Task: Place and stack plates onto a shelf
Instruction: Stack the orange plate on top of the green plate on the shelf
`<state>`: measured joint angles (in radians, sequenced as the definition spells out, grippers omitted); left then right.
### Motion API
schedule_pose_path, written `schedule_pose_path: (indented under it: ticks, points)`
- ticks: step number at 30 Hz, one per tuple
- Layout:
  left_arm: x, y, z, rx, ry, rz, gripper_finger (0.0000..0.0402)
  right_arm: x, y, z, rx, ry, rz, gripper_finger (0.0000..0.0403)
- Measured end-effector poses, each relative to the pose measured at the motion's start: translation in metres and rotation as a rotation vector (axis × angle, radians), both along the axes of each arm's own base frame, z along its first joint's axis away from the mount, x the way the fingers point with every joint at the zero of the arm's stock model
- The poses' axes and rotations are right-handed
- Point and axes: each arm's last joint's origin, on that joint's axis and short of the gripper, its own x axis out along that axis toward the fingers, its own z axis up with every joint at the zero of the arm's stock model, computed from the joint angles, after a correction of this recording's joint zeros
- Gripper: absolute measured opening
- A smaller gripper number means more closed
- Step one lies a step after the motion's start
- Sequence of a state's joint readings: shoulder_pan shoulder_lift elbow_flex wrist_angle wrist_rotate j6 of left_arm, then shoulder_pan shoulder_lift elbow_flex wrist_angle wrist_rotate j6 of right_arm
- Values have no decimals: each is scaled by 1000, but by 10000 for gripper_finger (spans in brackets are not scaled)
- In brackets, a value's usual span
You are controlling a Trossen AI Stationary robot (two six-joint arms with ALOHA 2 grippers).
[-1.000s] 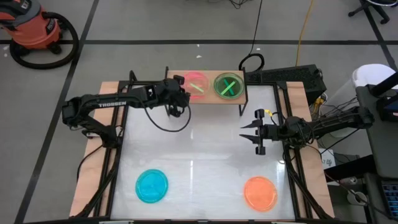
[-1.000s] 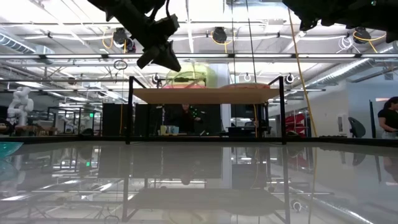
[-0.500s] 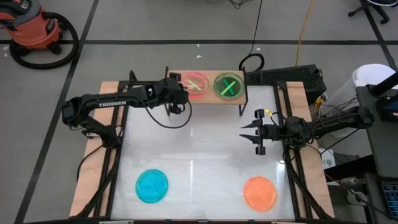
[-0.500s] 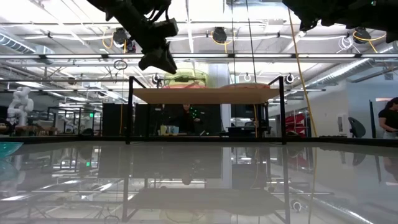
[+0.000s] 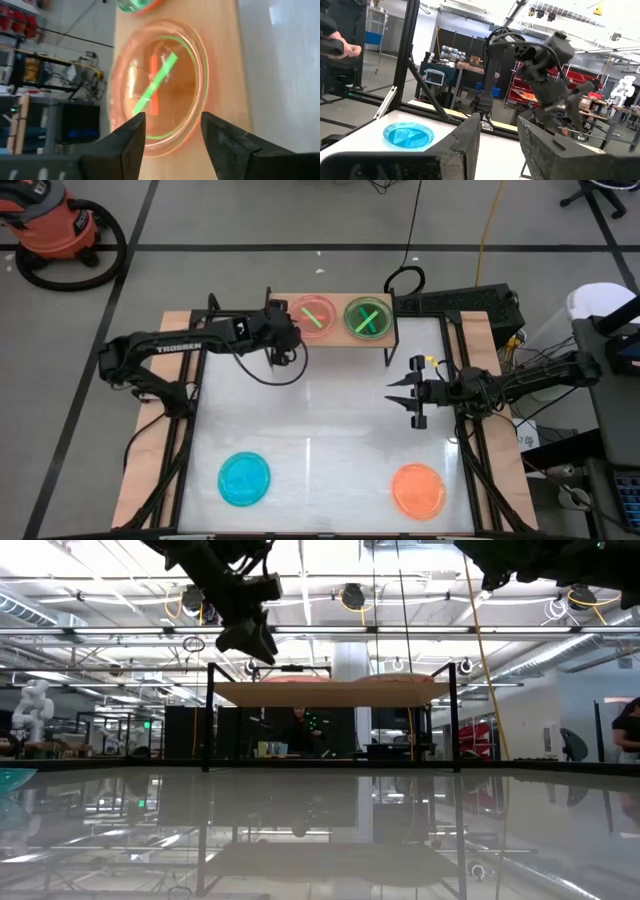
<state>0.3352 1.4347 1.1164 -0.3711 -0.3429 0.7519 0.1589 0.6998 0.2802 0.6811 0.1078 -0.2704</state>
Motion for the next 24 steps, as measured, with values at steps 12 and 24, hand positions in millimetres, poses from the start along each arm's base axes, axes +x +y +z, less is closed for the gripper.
schedule_pose_path:
  ticks: [12,24]
  points:
    - [-31,-42,55,-148,-386,109,204,4,1,1,103,138,20,114]
    - [-78,-66,95,-369,-659,-18,204,13,6,28,171,388,28,114]
